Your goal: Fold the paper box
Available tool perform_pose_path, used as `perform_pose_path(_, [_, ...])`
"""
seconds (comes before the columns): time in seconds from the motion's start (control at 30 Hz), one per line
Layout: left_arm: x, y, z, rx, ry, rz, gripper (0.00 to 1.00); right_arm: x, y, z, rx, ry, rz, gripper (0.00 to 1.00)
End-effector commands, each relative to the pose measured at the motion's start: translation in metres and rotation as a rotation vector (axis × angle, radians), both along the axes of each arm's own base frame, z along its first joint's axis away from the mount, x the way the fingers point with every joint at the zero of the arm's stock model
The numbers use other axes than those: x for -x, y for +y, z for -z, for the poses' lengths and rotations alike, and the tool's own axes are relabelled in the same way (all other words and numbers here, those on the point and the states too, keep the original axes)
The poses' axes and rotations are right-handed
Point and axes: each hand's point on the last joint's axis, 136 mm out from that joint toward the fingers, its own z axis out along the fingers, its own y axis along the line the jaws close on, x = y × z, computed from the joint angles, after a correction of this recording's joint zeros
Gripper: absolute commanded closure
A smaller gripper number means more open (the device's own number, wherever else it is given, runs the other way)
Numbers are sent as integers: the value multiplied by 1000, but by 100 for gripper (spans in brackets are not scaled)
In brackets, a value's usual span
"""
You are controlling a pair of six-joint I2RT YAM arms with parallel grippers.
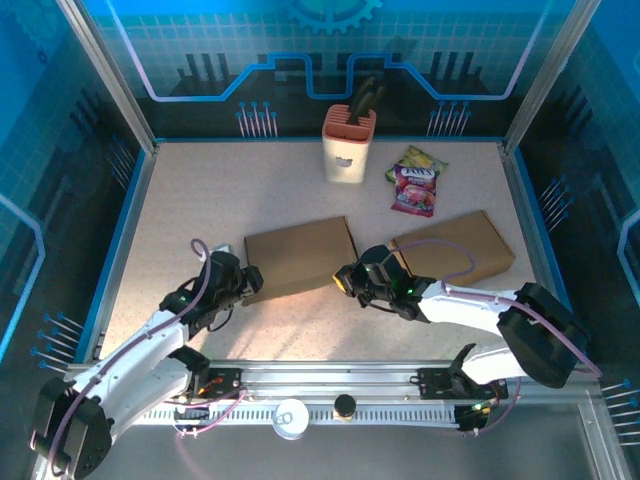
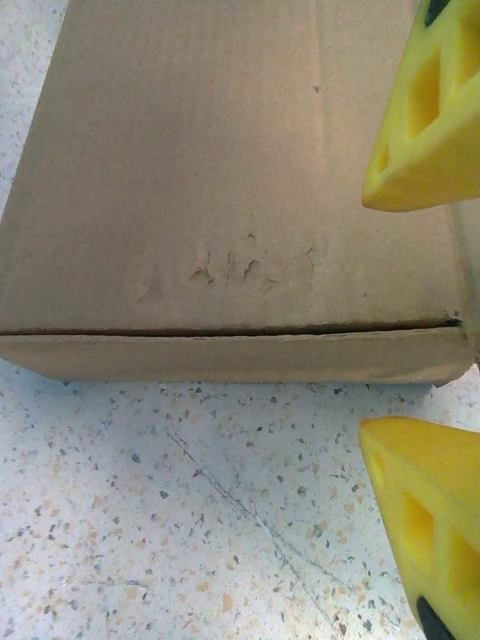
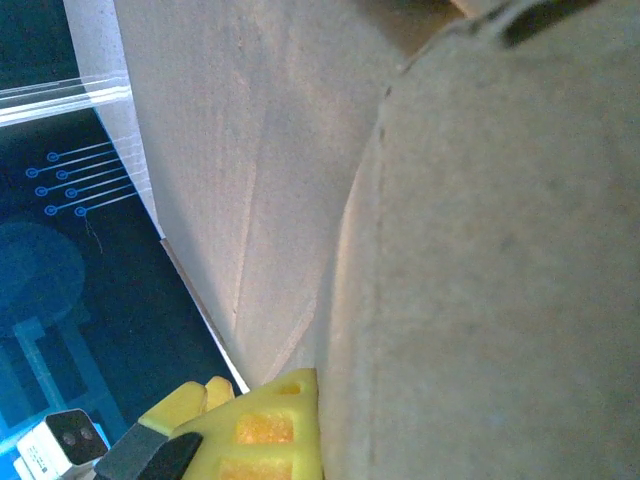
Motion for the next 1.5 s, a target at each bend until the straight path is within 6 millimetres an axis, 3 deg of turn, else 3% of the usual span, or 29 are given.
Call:
perform_pose_path(0.0, [-6, 0, 2, 8, -11, -5, 46, 8, -11, 24, 70, 37, -20, 89])
perform_pose_path(0.2, [-7, 0, 10, -7, 0, -6, 55, 10, -16, 16, 102, 6, -38, 67])
perform_pose_path(0.37, [-10, -4, 16, 3, 9, 7, 59, 11, -27, -4, 189, -72, -98, 46])
perform_pose_path(0.57, [-10, -5, 23, -1, 28, 7, 60, 20, -61, -21, 301, -151, -146, 27])
perform_pose_path(0.7, [-9, -5, 27, 4, 29, 7, 61, 15, -87, -36, 334, -224, -151, 23])
perform_pose_path(0.83, [-9, -5, 31, 7, 27, 9, 61, -2, -96, -54, 327, -309, -204, 22])
perform_pose_path(1.17, [-8, -2, 33, 7, 19, 3, 71, -47, -79, -53, 285, -361, -413, 20])
perform_pose_path(1.47, [-3, 6, 36, 70, 13, -61, 86, -77, -56, -26, 302, -343, -562, 8])
